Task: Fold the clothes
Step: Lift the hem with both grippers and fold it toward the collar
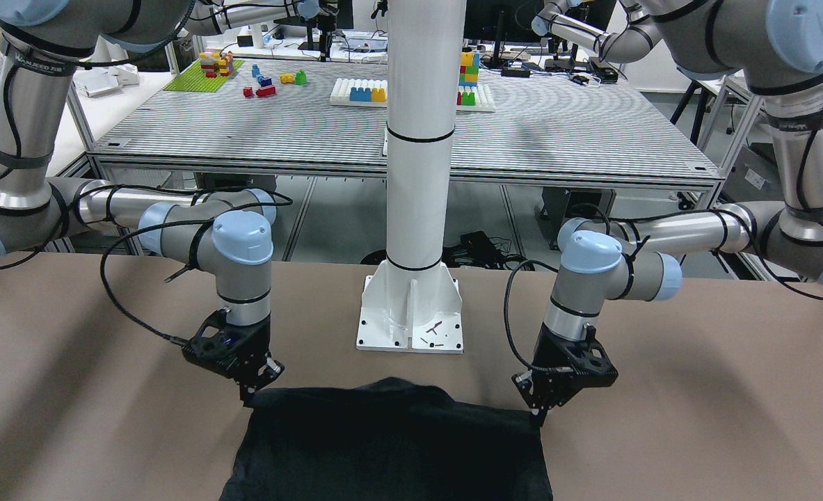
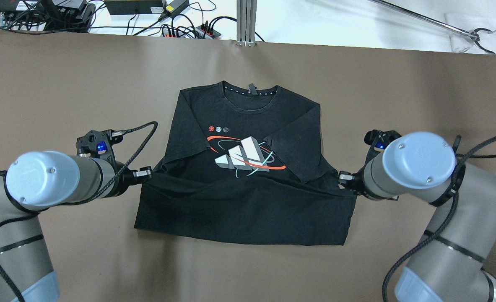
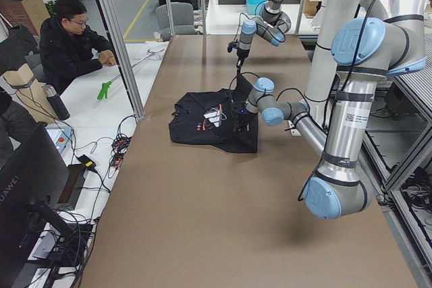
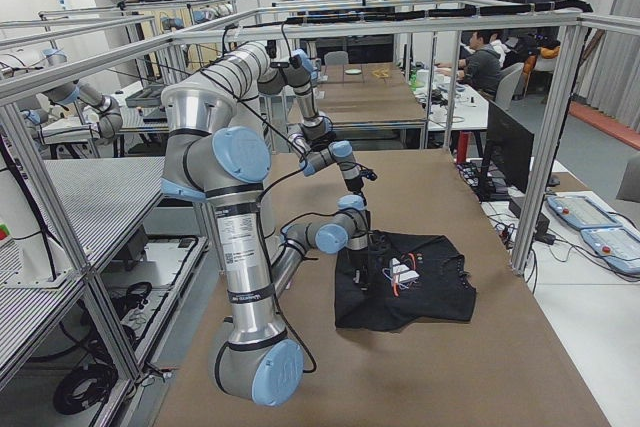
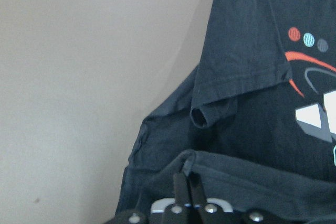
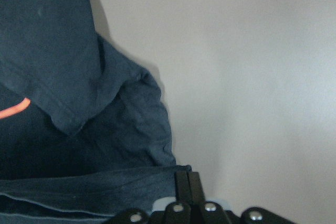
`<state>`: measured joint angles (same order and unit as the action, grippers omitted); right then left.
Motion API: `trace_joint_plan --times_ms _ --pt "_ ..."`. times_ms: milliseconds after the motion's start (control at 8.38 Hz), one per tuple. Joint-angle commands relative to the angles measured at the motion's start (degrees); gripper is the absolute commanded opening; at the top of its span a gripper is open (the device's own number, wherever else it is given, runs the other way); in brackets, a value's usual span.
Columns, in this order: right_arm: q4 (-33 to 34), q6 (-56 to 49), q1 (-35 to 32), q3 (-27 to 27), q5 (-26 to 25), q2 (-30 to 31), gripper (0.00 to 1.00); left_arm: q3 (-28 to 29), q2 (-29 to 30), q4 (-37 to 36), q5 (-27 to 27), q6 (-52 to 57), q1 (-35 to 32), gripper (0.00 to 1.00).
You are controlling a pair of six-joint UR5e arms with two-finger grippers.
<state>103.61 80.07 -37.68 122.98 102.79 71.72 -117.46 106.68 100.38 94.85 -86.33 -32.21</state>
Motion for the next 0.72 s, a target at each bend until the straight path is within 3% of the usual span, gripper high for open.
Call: trace_joint_plan --times_ms 0,239,596 --pt "0.2 -7.0 -9.8 -1.9 4.4 -0.9 0.00 1.7 1.7 0.1 5.3 2.2 -6.7 0.00" --pt "0.1 -10.7 -12.8 -5.0 4.3 -2.4 0.00 1.8 1.8 0.1 5.8 2.4 -7.8 0.00" --pt "-2.2 -10.8 -13.2 -17.9 3.9 -12.2 0.00 4.2 3.2 0.1 5.8 3.2 -9.1 0.00"
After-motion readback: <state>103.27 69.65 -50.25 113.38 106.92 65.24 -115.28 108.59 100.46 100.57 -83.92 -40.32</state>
